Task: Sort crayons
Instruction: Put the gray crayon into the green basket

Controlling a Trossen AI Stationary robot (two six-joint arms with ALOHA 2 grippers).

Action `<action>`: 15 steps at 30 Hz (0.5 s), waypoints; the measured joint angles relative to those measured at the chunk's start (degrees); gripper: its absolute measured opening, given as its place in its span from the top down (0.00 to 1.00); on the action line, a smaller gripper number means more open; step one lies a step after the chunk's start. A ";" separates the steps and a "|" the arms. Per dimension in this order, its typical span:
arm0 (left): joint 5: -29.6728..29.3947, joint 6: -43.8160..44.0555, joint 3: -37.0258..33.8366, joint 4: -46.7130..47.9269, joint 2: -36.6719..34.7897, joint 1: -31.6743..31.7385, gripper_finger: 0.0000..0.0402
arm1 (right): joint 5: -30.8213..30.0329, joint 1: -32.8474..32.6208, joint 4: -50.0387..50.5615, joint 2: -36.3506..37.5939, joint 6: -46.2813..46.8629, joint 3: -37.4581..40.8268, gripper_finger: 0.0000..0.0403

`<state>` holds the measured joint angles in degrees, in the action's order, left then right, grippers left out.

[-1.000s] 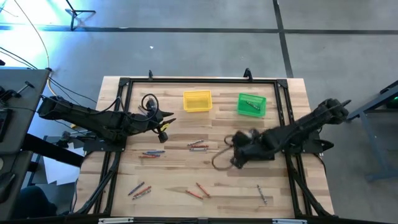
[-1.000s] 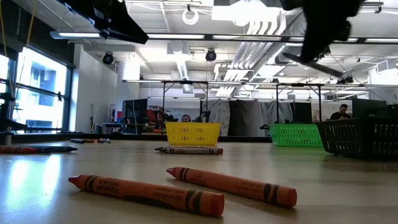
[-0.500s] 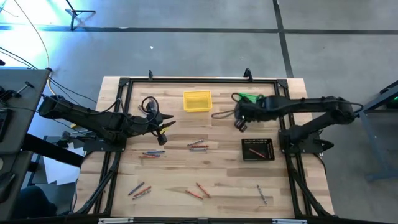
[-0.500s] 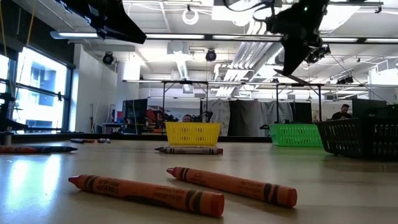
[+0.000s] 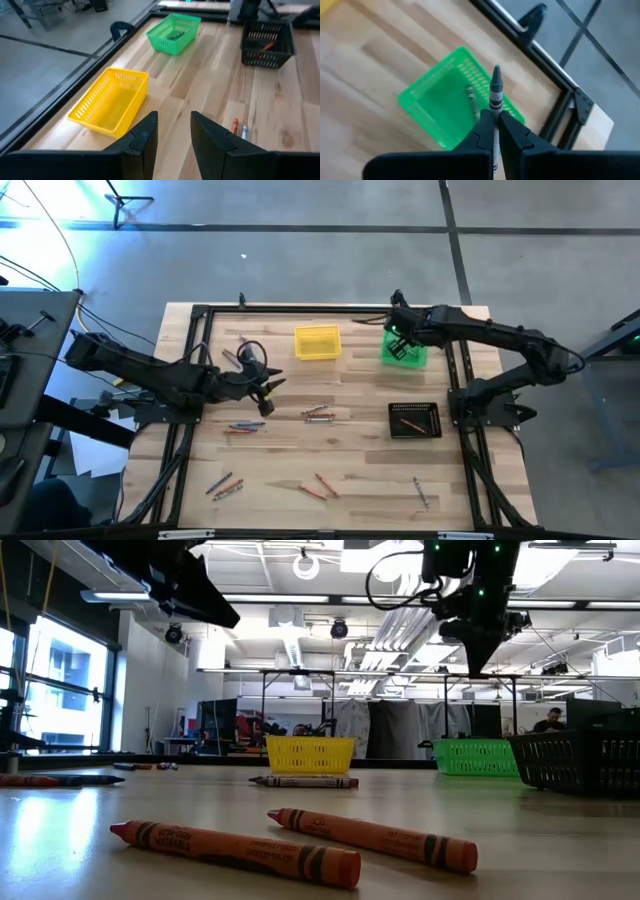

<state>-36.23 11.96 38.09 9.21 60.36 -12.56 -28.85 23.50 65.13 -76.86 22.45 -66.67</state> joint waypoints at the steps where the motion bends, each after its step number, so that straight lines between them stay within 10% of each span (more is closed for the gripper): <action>1: -0.02 -0.01 0.00 -0.24 0.49 0.00 0.75 | -0.01 0.86 0.00 0.00 -0.20 0.00 0.99; 15: 0.02 -0.13 0.00 -1.97 1.20 0.02 0.75 | 3.85 3.87 -2.09 0.49 0.42 9.95 1.00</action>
<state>-36.21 11.84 38.09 7.24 61.56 -12.53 -25.00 27.38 63.04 -76.37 22.87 -56.72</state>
